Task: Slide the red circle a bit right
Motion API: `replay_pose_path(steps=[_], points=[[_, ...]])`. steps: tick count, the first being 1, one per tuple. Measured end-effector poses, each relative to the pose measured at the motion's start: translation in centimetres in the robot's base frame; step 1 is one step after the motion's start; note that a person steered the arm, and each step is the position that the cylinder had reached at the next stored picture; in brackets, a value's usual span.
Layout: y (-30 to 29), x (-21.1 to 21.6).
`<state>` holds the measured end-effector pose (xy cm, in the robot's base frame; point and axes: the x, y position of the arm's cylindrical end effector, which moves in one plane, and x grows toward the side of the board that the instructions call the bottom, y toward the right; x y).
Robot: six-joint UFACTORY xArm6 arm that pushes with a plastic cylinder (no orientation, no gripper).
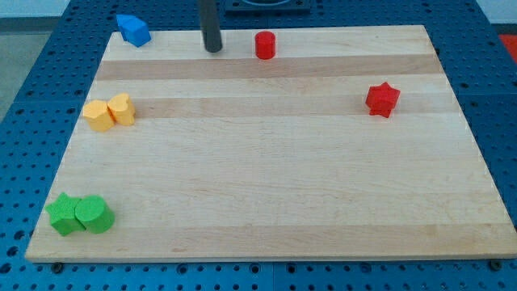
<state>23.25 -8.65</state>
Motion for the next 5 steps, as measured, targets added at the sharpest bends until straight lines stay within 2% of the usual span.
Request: replay_pose_path(steps=[2, 5], points=[[7.8, 0.0], [15.0, 3.1]])
